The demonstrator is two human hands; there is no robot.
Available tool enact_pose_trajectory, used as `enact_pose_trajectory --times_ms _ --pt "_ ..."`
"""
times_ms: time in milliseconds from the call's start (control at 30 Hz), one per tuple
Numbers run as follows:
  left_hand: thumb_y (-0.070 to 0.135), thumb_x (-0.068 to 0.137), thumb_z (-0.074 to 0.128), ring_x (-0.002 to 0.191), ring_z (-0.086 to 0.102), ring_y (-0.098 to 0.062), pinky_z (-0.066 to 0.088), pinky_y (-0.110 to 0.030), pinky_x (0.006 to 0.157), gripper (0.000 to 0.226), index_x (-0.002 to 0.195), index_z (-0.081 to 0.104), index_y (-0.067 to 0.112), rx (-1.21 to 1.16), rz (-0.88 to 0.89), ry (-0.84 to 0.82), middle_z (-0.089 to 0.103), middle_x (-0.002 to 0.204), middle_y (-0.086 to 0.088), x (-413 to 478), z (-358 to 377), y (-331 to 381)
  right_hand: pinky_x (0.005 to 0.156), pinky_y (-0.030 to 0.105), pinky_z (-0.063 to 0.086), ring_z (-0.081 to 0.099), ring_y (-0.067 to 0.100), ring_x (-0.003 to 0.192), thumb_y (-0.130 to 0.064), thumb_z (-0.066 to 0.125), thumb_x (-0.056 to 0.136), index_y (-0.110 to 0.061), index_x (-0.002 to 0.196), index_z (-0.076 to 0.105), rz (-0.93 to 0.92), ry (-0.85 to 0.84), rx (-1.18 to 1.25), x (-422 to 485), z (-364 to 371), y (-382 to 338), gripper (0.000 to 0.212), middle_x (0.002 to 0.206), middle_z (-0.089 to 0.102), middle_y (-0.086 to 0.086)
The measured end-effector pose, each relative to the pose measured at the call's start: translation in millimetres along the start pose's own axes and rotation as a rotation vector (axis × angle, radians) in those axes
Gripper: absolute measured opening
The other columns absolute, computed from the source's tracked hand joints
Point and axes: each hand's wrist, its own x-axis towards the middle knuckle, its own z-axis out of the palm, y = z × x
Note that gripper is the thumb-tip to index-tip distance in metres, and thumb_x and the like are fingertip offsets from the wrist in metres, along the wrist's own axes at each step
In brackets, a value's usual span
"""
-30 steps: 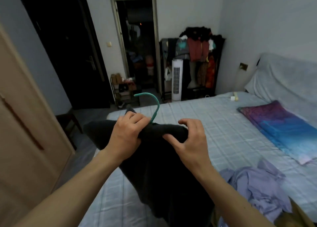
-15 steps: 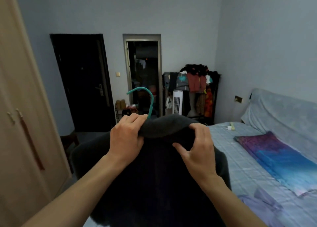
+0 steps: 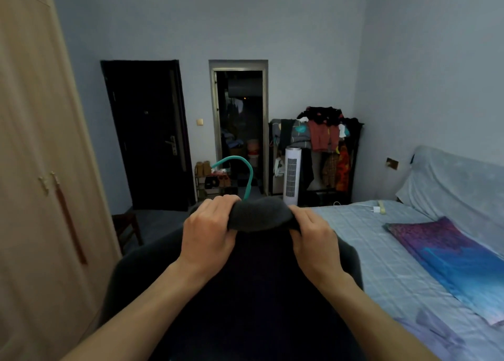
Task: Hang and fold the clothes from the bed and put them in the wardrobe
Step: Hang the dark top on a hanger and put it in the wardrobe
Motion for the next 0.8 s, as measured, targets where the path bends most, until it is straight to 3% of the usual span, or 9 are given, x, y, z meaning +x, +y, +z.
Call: enact_pose_trajectory --times_ms 233,400,567,667,800 --pt "0.003 0.078 0.077 0.115 0.054 -0.013 0.047 -0.031 0.103 0.06 0.132 0.052 0.013 -0.063 -0.014 -0.032 0.056 0.124 0.0 -23 -20 -32 0.093 0.044 0.052 0.063 0.02 0.105 -0.003 0.062 0.09 -0.009 0.124 0.062 -0.063 0.06 0.108 -1 -2 -1 0.034 0.115 0.068 0.004" --pt "0.024 0.082 0.076 0.105 0.061 -0.018 0.049 -0.044 0.091 0.055 0.131 0.051 0.017 0.163 -0.127 -0.079 0.063 0.115 0.003 -46 -22 -59 0.094 0.041 0.052 0.062 0.017 0.104 -0.005 0.063 0.089 -0.014 0.123 0.062 -0.085 0.023 0.158 -1 -1 -6 0.035 0.113 0.068 0.0" --pt "0.03 0.095 0.054 0.091 0.066 -0.019 0.057 -0.044 0.071 0.036 0.128 0.052 0.015 0.11 -0.1 -0.075 0.065 0.106 -0.001 -53 -27 -69 0.093 0.043 0.051 0.064 0.02 0.102 -0.004 0.069 0.086 -0.017 0.123 0.064 -0.082 0.024 0.099 -1 -3 -10 0.039 0.113 0.069 0.0" --pt "0.024 0.092 0.054 0.084 0.063 -0.022 0.056 -0.044 0.064 0.036 0.126 0.052 0.015 0.146 -0.021 -0.006 0.061 0.098 -0.002 -33 -44 -66 0.089 0.043 0.051 0.064 0.022 0.098 -0.005 0.069 0.086 -0.015 0.123 0.064 -0.118 0.065 0.092 19 -15 -18 0.039 0.109 0.07 0.002" --pt "0.019 0.094 0.057 0.086 0.062 -0.03 0.053 -0.048 0.066 0.033 0.126 0.055 0.012 0.195 0.057 0.161 0.061 0.098 -0.008 27 -83 -62 0.091 0.047 0.052 0.064 0.023 0.102 -0.008 0.068 0.088 -0.012 0.125 0.063 -0.23 0.146 0.111 78 -47 -43 0.038 0.113 0.069 0.006"
